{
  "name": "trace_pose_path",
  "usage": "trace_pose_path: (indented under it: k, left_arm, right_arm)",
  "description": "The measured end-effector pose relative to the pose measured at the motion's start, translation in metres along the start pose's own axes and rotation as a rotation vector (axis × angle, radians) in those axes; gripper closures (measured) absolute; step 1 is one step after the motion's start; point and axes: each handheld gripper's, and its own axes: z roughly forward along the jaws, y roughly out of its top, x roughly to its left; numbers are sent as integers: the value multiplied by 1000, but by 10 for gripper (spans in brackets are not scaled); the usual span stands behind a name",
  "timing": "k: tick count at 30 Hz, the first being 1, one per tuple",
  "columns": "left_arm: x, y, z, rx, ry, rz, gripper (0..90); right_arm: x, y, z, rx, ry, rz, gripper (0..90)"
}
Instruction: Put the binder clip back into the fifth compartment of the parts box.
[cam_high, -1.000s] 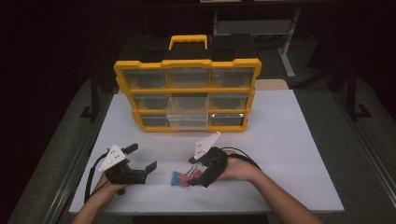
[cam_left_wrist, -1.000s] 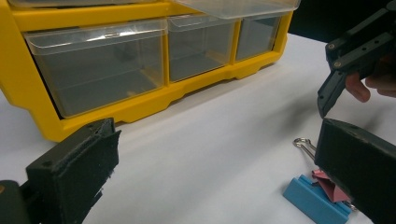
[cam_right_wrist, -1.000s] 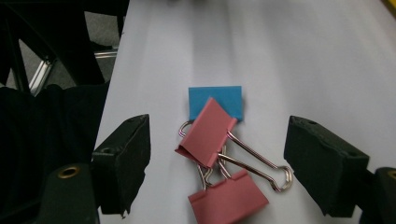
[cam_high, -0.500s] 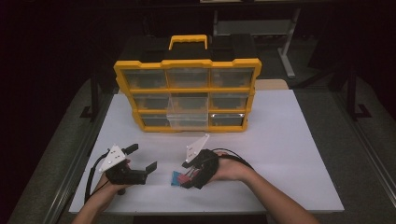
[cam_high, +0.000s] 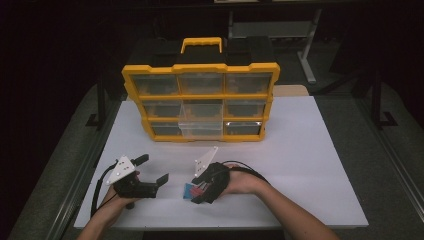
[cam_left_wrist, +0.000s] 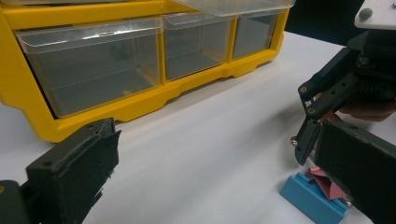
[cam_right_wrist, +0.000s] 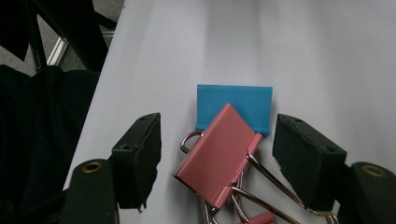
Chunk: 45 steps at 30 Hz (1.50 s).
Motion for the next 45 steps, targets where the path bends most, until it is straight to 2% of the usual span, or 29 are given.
trace_pose_path:
  k: [5, 10, 17, 26, 27, 29, 30, 32, 36, 39, 45]
  left_arm:
    - [0, 0, 0, 2, 0, 0, 0]
    - [-1, 0, 0, -1, -2, -4, 0]
    - [0, 0, 0, 3, -1, 0, 0]
    - [0, 0, 0, 2, -2, -1, 0]
    - [0, 0, 0, 2, -1, -1, 0]
    - [0, 1, 0, 2, -2, -2, 0]
    - [0, 1, 0, 2, -1, -1, 0]
    - [0, 1, 0, 1, 0, 1, 0]
    - [0, 1, -1, 0, 0, 3, 0]
    - [0, 1, -1, -1, 1, 2, 0]
    - [0, 1, -1, 0, 1, 2, 0]
  right_arm:
    - [1, -2, 1, 14, 7, -1, 343]
    - [2, -1, 3, 26, -1, -29, 399]
    - [2, -2, 2, 30, -13, -31, 470]
    - [4, -1, 0, 20, -22, -20, 506]
    - [3, -1, -1, 14, -26, -20, 517]
    - [3, -1, -3, 4, -31, -13, 615]
    - [3, 0, -4, -13, -29, -6, 632]
    - [2, 0, -6, -28, -29, 2, 635]
    - [1, -1, -6, -17, -35, 5, 616]
    - [1, -2, -7, -11, -37, 17, 551]
    - [2, -6, -13, -11, -49, 29, 523]
